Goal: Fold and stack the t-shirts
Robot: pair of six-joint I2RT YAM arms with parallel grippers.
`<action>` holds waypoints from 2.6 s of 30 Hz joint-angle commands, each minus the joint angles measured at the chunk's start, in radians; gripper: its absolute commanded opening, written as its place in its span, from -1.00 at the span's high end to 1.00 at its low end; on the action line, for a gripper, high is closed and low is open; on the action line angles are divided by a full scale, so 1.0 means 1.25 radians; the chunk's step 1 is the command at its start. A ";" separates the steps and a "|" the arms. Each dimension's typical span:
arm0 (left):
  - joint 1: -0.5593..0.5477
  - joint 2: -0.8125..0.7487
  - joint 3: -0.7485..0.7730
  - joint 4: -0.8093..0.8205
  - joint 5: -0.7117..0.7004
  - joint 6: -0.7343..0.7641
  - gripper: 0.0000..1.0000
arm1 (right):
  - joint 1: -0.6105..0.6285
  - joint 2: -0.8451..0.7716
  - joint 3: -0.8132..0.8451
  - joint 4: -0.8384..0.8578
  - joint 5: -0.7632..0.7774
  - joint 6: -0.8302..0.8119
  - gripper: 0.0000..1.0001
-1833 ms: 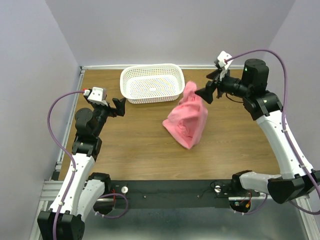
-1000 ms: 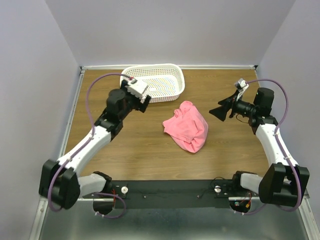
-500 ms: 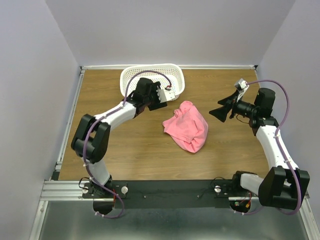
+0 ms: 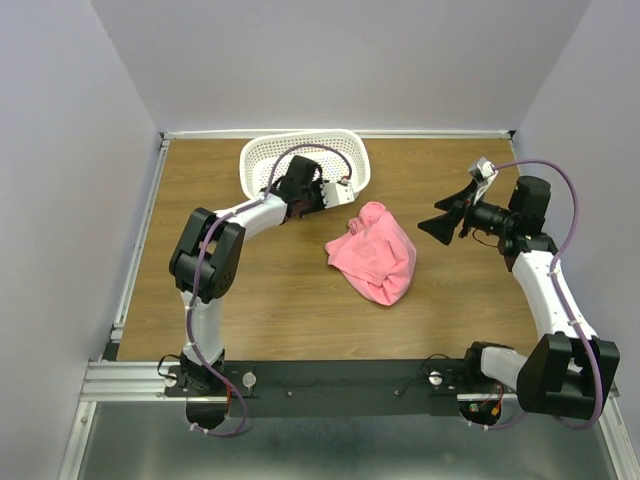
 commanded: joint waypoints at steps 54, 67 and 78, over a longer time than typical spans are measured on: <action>0.319 0.168 0.345 -0.139 -0.389 -0.649 -0.01 | -0.009 0.021 -0.002 0.014 -0.055 0.012 -0.94; 0.297 -0.424 -0.027 0.055 -0.131 -0.778 -0.66 | 0.072 0.060 0.043 -0.144 0.019 -0.138 -0.91; 0.303 -1.119 -0.595 0.136 0.043 -0.826 -0.97 | 0.583 0.117 0.080 -0.249 0.540 -0.387 -0.88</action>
